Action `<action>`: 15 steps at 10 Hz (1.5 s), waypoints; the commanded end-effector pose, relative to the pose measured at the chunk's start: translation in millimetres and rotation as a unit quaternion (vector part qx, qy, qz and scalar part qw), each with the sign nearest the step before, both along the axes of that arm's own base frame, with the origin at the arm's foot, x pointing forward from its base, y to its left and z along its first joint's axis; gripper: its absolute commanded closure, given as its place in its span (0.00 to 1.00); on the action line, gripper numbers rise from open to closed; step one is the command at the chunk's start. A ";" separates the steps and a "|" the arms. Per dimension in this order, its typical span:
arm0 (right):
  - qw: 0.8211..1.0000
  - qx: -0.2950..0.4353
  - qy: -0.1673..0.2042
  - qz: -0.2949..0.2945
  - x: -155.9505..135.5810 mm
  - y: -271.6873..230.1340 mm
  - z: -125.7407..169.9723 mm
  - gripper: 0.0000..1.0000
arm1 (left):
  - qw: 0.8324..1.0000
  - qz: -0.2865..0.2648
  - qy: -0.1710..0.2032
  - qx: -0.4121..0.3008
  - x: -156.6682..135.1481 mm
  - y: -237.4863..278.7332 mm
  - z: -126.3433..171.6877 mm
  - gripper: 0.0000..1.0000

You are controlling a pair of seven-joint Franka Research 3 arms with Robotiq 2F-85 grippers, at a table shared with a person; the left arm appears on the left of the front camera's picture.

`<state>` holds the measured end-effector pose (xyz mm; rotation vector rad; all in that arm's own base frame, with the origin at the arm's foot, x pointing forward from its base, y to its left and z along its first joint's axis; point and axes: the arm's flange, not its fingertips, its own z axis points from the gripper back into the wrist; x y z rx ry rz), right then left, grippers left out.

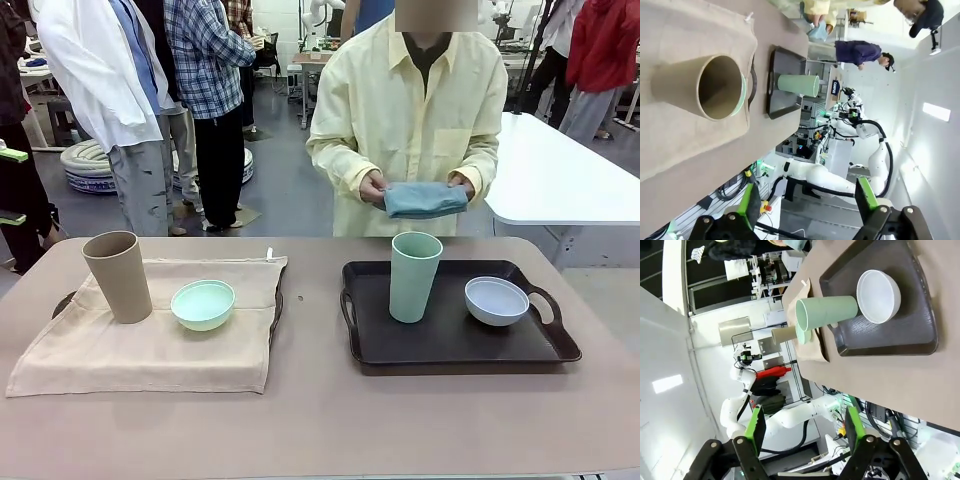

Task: Set up a tray with a mat and arrange the tableware.
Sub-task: Pick up the Picnic Bowl and Reusable plastic cup from the Handle tray in front of the human's position and hold them in the air.

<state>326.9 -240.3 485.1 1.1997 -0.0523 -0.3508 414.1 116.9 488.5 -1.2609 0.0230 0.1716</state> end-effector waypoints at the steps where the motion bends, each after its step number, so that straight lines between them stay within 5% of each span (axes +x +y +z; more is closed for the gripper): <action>1: 1.000 -0.013 -0.001 0.018 -3.3 14.3 14.6 0.17 | 0.999 -0.002 -0.034 -0.020 -2.6 1.1 13.2 0.00; 2: 1.000 0.000 0.000 0.000 0.0 0.0 0.0 0.17 | 1.000 0.000 0.000 0.000 0.0 0.0 0.0 0.00; 15: 1.000 0.000 0.000 0.000 0.0 0.0 0.0 0.17 | 1.000 0.000 0.000 0.000 0.0 0.0 0.0 0.00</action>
